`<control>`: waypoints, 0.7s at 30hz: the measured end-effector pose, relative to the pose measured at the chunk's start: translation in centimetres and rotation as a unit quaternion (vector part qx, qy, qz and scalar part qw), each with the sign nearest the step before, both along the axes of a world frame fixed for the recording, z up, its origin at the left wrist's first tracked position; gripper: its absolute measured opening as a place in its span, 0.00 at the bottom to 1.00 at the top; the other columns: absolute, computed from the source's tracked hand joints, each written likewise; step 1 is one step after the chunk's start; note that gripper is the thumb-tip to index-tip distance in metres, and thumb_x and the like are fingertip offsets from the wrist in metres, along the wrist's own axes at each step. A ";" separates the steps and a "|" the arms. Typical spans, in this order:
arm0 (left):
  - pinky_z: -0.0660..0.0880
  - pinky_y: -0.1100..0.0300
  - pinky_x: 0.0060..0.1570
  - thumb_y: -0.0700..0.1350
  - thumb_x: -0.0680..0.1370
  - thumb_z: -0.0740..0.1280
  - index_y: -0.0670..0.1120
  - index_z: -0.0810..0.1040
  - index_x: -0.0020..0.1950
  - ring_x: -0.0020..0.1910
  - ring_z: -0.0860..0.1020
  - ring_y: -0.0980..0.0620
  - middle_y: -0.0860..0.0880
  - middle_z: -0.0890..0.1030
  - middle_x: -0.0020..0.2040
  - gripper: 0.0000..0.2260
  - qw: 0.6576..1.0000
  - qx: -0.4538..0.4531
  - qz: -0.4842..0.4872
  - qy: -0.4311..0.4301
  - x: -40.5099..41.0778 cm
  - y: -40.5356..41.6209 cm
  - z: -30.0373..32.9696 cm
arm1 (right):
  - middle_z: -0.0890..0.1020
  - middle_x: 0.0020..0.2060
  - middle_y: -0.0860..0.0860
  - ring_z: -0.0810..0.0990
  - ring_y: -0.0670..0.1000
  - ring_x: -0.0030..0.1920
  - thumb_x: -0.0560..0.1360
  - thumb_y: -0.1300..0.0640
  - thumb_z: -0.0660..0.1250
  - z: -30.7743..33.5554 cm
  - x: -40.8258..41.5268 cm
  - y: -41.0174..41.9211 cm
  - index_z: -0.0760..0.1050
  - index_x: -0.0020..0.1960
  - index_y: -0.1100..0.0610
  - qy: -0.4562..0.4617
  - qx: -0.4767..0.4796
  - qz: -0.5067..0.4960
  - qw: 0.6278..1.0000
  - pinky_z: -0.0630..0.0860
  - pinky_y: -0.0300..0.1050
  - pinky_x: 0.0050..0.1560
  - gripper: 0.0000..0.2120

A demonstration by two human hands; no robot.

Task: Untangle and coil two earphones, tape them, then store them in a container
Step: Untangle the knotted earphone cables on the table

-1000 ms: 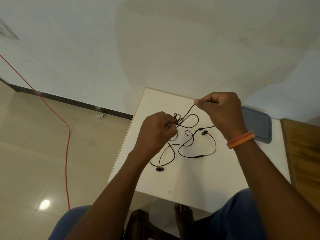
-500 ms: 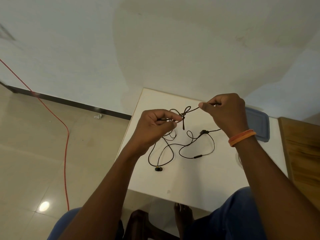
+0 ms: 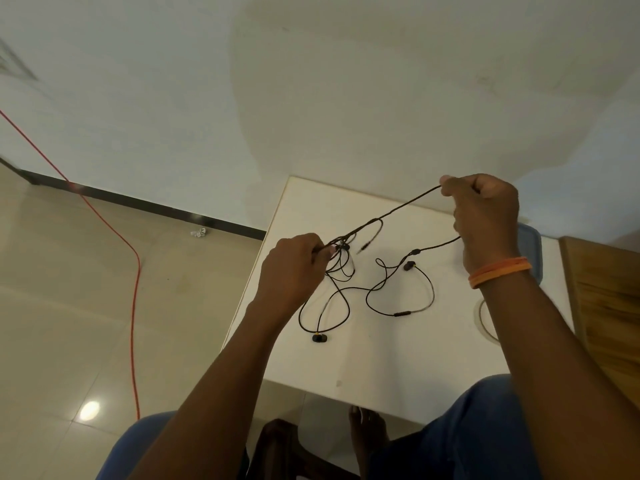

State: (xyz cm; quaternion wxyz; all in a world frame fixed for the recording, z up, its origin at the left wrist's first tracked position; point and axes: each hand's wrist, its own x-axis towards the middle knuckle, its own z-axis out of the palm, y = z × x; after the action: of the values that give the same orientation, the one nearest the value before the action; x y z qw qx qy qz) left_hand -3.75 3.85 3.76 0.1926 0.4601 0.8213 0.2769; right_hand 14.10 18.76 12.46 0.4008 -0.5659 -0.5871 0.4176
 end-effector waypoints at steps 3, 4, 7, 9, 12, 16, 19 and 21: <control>0.68 0.60 0.30 0.50 0.78 0.66 0.48 0.75 0.41 0.38 0.78 0.49 0.52 0.79 0.37 0.09 0.995 -0.085 0.036 0.023 -0.2 -0.3 -0.8 | 0.68 0.25 0.49 0.65 0.47 0.26 0.73 0.57 0.70 0.2 0.3 0.2 0.76 0.38 0.61 0.031 0.016 -0.042 0.999 0.67 0.42 0.32 0.10; 0.71 0.58 0.31 0.49 0.78 0.66 0.47 0.75 0.40 0.38 0.80 0.48 0.51 0.79 0.37 0.09 0.994 -0.103 0.046 0.002 -0.3 -0.4 -1.0 | 0.68 0.25 0.50 0.65 0.48 0.27 0.74 0.56 0.69 0.2 0.4 0.3 0.76 0.39 0.63 0.037 0.023 -0.052 0.998 0.67 0.42 0.33 0.10; 0.81 0.52 0.40 0.47 0.78 0.66 0.46 0.76 0.43 0.34 0.83 0.48 0.50 0.83 0.39 0.06 0.990 -0.101 0.066 -0.072 -0.2 -0.4 -1.3 | 0.69 0.27 0.51 0.67 0.51 0.30 0.75 0.56 0.68 0.1 0.7 0.6 0.76 0.41 0.64 0.047 0.038 -0.070 0.996 0.68 0.45 0.37 0.11; 0.80 0.56 0.40 0.47 0.78 0.66 0.47 0.77 0.46 0.30 0.83 0.51 0.51 0.84 0.39 0.05 0.987 -0.080 0.073 -0.116 0.0 -0.2 -1.4 | 0.71 0.30 0.52 0.69 0.53 0.34 0.75 0.55 0.68 0.1 0.8 0.9 0.76 0.42 0.63 0.047 0.051 -0.086 0.994 0.69 0.46 0.39 0.11; 0.76 0.65 0.31 0.47 0.78 0.67 0.47 0.79 0.48 0.25 0.80 0.54 0.50 0.84 0.35 0.04 0.973 -0.031 0.066 -0.220 0.3 -0.1 -1.1 | 0.73 0.33 0.52 0.70 0.50 0.34 0.76 0.55 0.66 -0.2 1.0 1.3 0.76 0.42 0.64 0.007 0.080 -0.111 0.991 0.71 0.43 0.39 0.11; 0.70 0.66 0.30 0.50 0.79 0.68 0.47 0.83 0.45 0.26 0.73 0.55 0.51 0.81 0.29 0.08 0.949 0.032 0.014 -0.314 0.3 0.2 -0.1 | 0.75 0.30 0.56 0.74 0.50 0.27 0.76 0.57 0.64 -1.0 1.8 1.6 0.75 0.39 0.67 -0.089 0.028 -0.057 0.994 0.71 0.41 0.34 0.13; 0.66 0.66 0.29 0.52 0.81 0.64 0.48 0.85 0.46 0.27 0.67 0.56 0.54 0.71 0.25 0.13 0.938 0.068 0.007 -0.339 0.3 0.4 0.1 | 0.79 0.30 0.52 0.76 0.46 0.21 0.75 0.60 0.60 -0.7 1.8 1.5 0.74 0.38 0.58 -0.025 -0.100 -0.053 0.993 0.70 0.38 0.26 0.08; 0.64 0.68 0.27 0.51 0.82 0.62 0.48 0.85 0.47 0.25 0.65 0.60 0.57 0.69 0.25 0.14 0.936 0.085 -0.004 -0.341 0.4 0.4 0.3 | 0.79 0.30 0.53 0.75 0.48 0.21 0.74 0.61 0.60 -0.2 1.9 1.7 0.72 0.39 0.58 0.040 -0.183 -0.031 0.982 0.70 0.39 0.27 0.06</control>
State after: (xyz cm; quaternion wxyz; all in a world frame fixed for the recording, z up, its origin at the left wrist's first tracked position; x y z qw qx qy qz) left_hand -3.32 4.30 4.04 0.4226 0.3558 0.6775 0.4856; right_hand 16.03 20.44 12.22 0.3267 -0.6305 -0.4663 0.5275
